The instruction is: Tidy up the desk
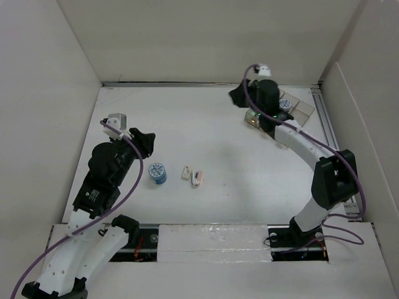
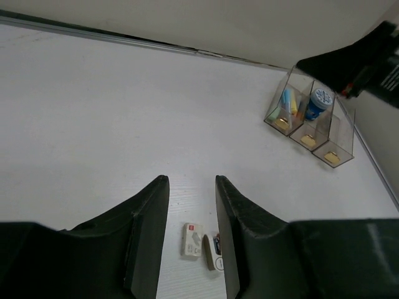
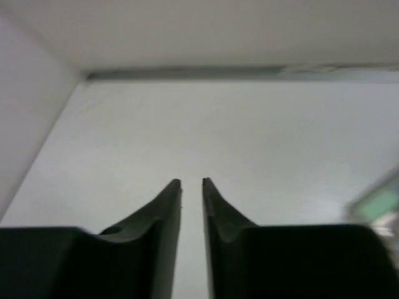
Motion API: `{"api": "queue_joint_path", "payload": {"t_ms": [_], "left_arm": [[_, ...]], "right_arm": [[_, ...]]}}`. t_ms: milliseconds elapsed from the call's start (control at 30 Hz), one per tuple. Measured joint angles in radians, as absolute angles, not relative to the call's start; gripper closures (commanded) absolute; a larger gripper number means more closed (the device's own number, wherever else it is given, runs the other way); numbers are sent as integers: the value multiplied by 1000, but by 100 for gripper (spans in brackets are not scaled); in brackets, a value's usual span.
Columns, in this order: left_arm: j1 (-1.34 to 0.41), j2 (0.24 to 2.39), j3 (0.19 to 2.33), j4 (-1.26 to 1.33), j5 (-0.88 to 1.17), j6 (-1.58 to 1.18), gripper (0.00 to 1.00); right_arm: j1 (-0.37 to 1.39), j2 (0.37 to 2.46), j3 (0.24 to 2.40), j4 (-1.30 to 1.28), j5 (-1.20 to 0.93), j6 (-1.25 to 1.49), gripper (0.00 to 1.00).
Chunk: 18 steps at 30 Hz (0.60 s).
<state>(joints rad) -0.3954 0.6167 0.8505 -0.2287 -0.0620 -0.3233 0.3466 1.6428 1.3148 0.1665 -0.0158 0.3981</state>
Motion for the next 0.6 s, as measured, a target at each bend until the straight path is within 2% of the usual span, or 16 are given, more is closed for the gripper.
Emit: {"api": "queue_joint_path", "payload": {"t_ms": [33,67,133,167,233,267,333,367,600], "left_arm": [[-395,614,850,-229,-65,-324,70],[-395,609,850,-229,-72,-324,72],[-395,595,850,-229,-87,-326,73],[-395,586,850,-229,-99,-327,73],[-395,557,850,-230,-130,-334,71],[-395,541,850,-231,-150,-339,65],[-395,506,849,-231,-189,-348,56],[-395,488,848,-231,-208,-353,47],[-395,431,846,-228,-278,-375,44]], "right_arm": [[410,1658,1308,184,-56,381,64],[479,1680,1303,194,-88,364,52],[594,1721,1279,199,-124,336,37],[651,1738,1259,197,-141,324,24],[757,1760,1217,191,-167,295,13],[804,1763,1196,191,-176,280,8],[886,1763,1166,189,-188,252,4],[919,1764,1161,191,-192,238,0],[1010,1875,1260,208,-192,187,0]]}}
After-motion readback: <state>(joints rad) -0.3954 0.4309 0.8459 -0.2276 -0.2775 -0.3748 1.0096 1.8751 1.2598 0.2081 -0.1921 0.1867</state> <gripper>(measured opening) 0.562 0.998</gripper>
